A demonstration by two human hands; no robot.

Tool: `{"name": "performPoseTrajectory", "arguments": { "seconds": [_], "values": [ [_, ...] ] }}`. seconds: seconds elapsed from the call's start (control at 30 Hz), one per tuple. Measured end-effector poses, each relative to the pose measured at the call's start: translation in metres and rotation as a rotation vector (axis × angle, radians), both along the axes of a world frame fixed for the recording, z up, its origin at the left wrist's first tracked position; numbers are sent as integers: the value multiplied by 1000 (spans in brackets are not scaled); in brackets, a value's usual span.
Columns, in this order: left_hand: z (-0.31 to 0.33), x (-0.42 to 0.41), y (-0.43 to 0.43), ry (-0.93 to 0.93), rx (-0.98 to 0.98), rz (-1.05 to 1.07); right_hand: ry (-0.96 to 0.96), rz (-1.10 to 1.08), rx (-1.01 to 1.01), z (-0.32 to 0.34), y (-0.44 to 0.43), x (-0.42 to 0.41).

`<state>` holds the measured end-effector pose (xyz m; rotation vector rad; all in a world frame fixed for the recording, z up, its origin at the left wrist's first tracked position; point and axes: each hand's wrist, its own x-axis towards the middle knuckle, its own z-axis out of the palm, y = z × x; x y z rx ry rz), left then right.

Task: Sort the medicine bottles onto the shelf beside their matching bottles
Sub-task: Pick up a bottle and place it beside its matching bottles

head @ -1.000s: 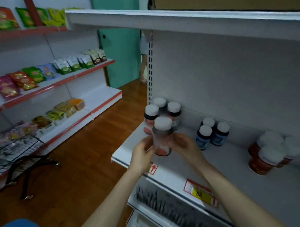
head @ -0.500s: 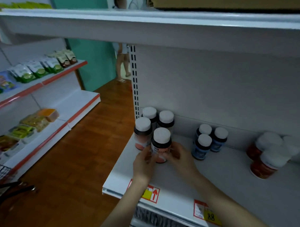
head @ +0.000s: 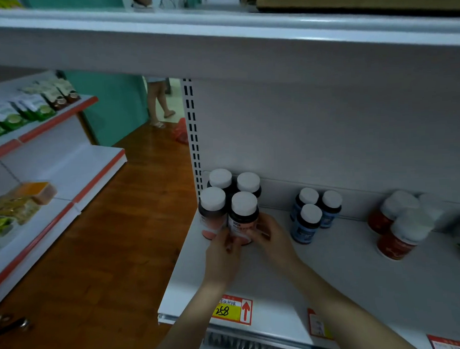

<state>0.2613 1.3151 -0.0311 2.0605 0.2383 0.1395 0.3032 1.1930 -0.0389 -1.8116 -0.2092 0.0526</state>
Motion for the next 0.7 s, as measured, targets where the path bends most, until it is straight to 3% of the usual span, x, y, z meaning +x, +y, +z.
{"name": "performPoseTrajectory", "arguments": {
  "seconds": [0.23,0.4,0.7],
  "values": [
    [1,-5,1,55,50,15,12,-32,-29,2,-1,-7],
    [6,-17,-17,44,43,-65,75,-172,-28,1,-15,-30],
    [28,-20,-125,-99,-70,-285,-10,-467,-138,34,-123,-74]
  ]
}}
